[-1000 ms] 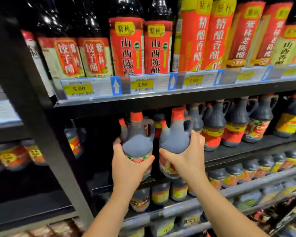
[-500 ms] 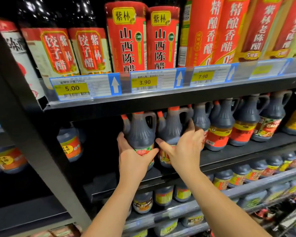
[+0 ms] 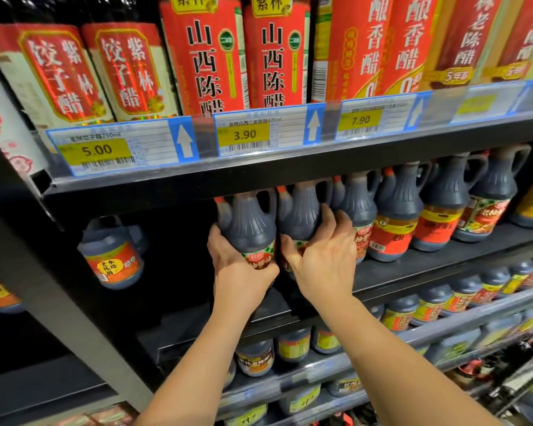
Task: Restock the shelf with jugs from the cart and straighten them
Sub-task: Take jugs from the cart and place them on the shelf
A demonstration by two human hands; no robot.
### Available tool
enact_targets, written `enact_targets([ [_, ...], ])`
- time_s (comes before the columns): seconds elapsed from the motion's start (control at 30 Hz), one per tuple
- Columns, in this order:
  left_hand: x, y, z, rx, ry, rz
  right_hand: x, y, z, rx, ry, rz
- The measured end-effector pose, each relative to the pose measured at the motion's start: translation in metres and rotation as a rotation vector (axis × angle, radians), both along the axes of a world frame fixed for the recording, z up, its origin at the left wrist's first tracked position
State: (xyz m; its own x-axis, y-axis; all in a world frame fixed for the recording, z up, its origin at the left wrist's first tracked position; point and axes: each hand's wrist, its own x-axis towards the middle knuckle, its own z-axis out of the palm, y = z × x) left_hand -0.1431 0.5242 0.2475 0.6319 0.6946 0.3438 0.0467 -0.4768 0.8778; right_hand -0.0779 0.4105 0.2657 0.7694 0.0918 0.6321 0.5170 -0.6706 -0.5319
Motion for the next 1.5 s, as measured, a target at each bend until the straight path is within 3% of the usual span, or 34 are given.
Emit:
enact_targets([
  [0.57, -0.008, 0.008, -0.007, 0.015, 0.019, -0.032, -0.006, -0.012, -0.001, -0.066, 0.035, 0.047],
  [0.67, -0.022, -0.001, -0.013, -0.018, -0.008, -0.005, -0.015, -0.026, -0.006, -0.04, 0.011, 0.074],
  [0.83, -0.039, -0.036, -0.026, 0.092, -0.14, 0.072, -0.02, -0.07, -0.02, 0.038, 0.006, 0.094],
  [1.13, 0.001, -0.146, -0.043, 0.11, -0.13, -0.345, -0.001, -0.184, -0.056, 0.083, 0.112, -0.051],
  [1.5, 0.071, -0.326, -0.135, 0.155, 0.323, -0.862, 0.011, -0.391, -0.168, 0.139, 0.388, -0.423],
])
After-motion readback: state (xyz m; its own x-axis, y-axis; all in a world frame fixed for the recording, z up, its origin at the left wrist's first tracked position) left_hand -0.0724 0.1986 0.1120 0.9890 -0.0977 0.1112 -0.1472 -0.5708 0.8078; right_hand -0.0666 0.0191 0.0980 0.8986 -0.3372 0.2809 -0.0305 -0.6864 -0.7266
